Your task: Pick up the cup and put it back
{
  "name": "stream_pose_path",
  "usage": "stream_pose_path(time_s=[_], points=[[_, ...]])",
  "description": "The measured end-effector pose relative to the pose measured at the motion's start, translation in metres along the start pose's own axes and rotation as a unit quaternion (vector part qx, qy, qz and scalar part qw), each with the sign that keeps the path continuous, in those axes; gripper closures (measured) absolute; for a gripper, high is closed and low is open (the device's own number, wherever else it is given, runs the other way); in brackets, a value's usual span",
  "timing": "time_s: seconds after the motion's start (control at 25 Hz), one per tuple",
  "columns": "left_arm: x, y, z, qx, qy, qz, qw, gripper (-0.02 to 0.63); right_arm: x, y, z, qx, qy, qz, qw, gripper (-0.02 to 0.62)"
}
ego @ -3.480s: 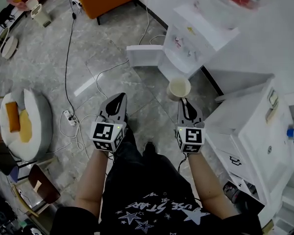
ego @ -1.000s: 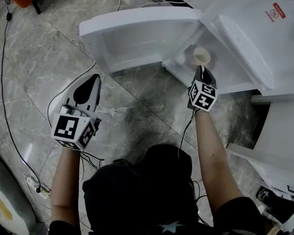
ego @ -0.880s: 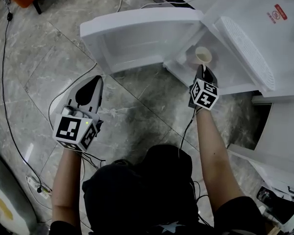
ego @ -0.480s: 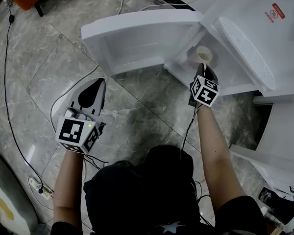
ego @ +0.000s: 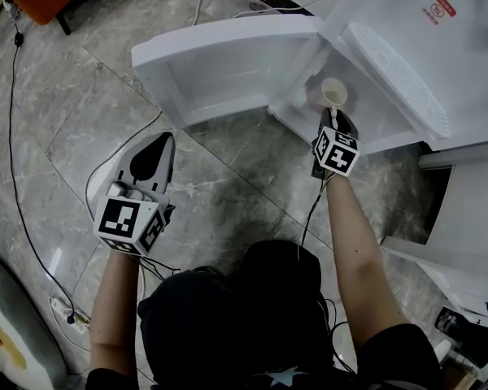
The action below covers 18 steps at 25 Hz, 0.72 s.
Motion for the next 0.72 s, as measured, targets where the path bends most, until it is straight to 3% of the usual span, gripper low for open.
stream_pose_path(time_s=[0.08, 0.28, 0.52, 0.72], points=[[-0.003, 0.002, -0.001, -0.002, -0.002, 0.000, 1.0000, 0.597, -0.002, 0.002, 0.001, -0.004, 0.000, -0.001, 1.000, 0.417], [-0.019, 0.017, -0.009, -0.019, 0.002, 0.002, 0.9998, 0.597, -0.010, 0.023, 0.002, -0.005, -0.002, 0.000, 1.000, 0.390], [-0.042, 0.066, -0.026, -0.055, 0.019, 0.020, 0.9981, 0.595, -0.023, 0.079, 0.023, -0.043, 0.056, 0.035, 0.997, 0.404], [-0.081, 0.123, -0.047, -0.071, 0.008, 0.051, 0.9961, 0.595, -0.045, 0.148, 0.046, -0.076, 0.048, 0.039, 0.995, 0.444]])
Point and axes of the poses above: the fingertips, and each gripper's own axes: y backward along the fingers, z to its left, x out of its underside, the point moved 6 cm from there along y, backward along the fingers, and after that the axes turned 4 degrees about -x, right-handed, at the moved point
